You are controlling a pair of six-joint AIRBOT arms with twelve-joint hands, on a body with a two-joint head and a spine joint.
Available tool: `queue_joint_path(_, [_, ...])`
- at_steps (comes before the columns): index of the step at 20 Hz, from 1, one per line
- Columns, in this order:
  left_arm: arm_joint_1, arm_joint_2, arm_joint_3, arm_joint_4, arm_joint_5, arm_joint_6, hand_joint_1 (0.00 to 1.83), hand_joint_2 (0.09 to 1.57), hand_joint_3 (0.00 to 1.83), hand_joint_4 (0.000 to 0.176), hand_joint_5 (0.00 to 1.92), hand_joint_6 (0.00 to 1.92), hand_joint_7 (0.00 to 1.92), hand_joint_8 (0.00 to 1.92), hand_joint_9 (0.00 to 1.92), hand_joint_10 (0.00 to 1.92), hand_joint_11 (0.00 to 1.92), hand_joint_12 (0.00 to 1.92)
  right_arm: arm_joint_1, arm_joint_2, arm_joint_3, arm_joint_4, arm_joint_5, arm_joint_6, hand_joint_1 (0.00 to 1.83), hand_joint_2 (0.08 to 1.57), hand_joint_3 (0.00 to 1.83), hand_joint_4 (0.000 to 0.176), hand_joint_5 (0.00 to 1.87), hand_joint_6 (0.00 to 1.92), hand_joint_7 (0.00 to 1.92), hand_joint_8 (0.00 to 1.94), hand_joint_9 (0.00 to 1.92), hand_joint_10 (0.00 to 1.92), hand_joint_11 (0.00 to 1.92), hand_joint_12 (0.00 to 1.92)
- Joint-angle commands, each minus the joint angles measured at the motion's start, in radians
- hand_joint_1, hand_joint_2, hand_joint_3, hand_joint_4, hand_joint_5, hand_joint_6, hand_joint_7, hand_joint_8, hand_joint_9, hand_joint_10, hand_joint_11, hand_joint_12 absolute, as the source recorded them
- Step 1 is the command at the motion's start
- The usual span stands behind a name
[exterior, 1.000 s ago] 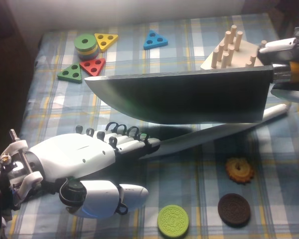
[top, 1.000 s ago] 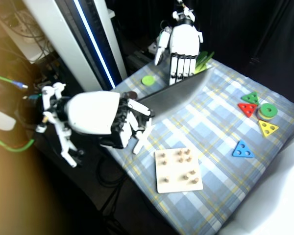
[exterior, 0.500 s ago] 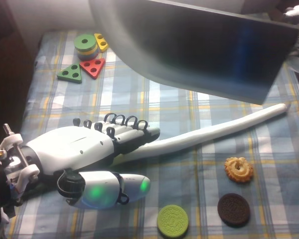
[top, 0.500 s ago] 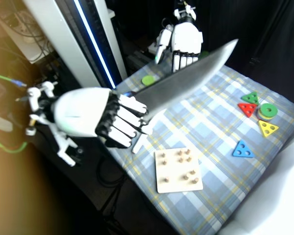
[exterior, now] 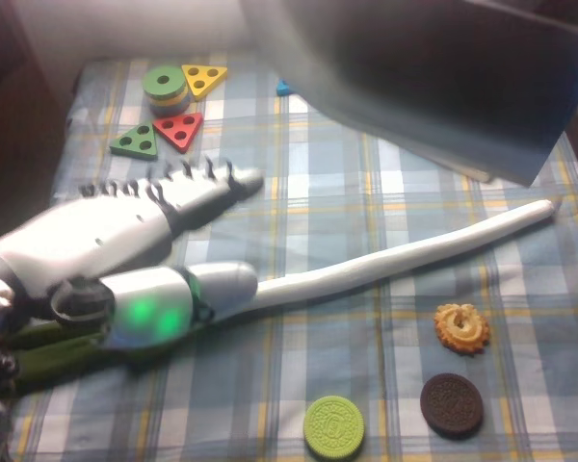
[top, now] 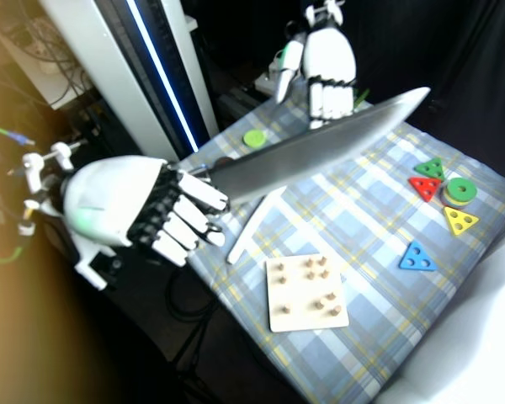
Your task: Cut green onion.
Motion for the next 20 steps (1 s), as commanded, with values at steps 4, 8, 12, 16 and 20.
queue_joint_path(4, [0.020, 0.042, -0.025, -0.023, -0.281, -0.005, 0.00, 1.40, 0.02, 0.000, 0.00, 0.00, 0.00, 0.00, 0.01, 0.00, 0.00, 0.00, 0.010, 0.016, 0.037, 0.068, 0.132, -0.004, 0.23, 1.43, 0.00, 0.000, 1.04, 1.92, 1.27, 1.94, 1.36, 1.92, 1.34, 1.92])
queue_joint_path(8, [0.048, 0.069, -0.047, -0.042, -0.384, -0.005, 0.00, 1.38, 0.00, 0.000, 0.00, 0.00, 0.00, 0.00, 0.00, 0.00, 0.00, 0.00, 0.015, 0.022, 0.066, 0.077, 0.089, -0.008, 0.01, 1.41, 0.00, 0.000, 1.04, 1.92, 1.30, 1.94, 1.42, 1.92, 1.41, 1.92])
queue_joint_path(12, [0.066, 0.080, -0.055, -0.064, -0.447, -0.005, 0.00, 1.35, 0.00, 0.000, 0.00, 0.00, 0.00, 0.00, 0.00, 0.00, 0.00, 0.00, 0.036, 0.020, 0.091, 0.083, 0.044, -0.008, 0.07, 1.46, 0.00, 0.000, 1.08, 1.92, 1.32, 1.94, 1.45, 1.92, 1.41, 1.92])
queue_joint_path(16, [0.089, 0.086, -0.063, -0.088, -0.496, -0.006, 0.00, 1.37, 0.00, 0.000, 0.00, 0.00, 0.00, 0.00, 0.00, 0.00, 0.00, 0.00, 0.093, 0.008, 0.119, 0.080, -0.050, -0.062, 0.16, 1.48, 0.00, 0.000, 1.06, 1.92, 1.29, 1.94, 1.40, 1.92, 1.42, 1.92])
queue_joint_path(20, [0.100, 0.086, -0.063, -0.100, -0.504, -0.006, 0.00, 1.37, 0.00, 0.000, 0.00, 0.00, 0.00, 0.00, 0.00, 0.00, 0.00, 0.00, 0.157, -0.004, 0.136, 0.049, -0.133, -0.100, 0.16, 1.48, 0.00, 0.001, 1.09, 1.92, 1.30, 1.94, 1.41, 1.92, 1.42, 1.92])
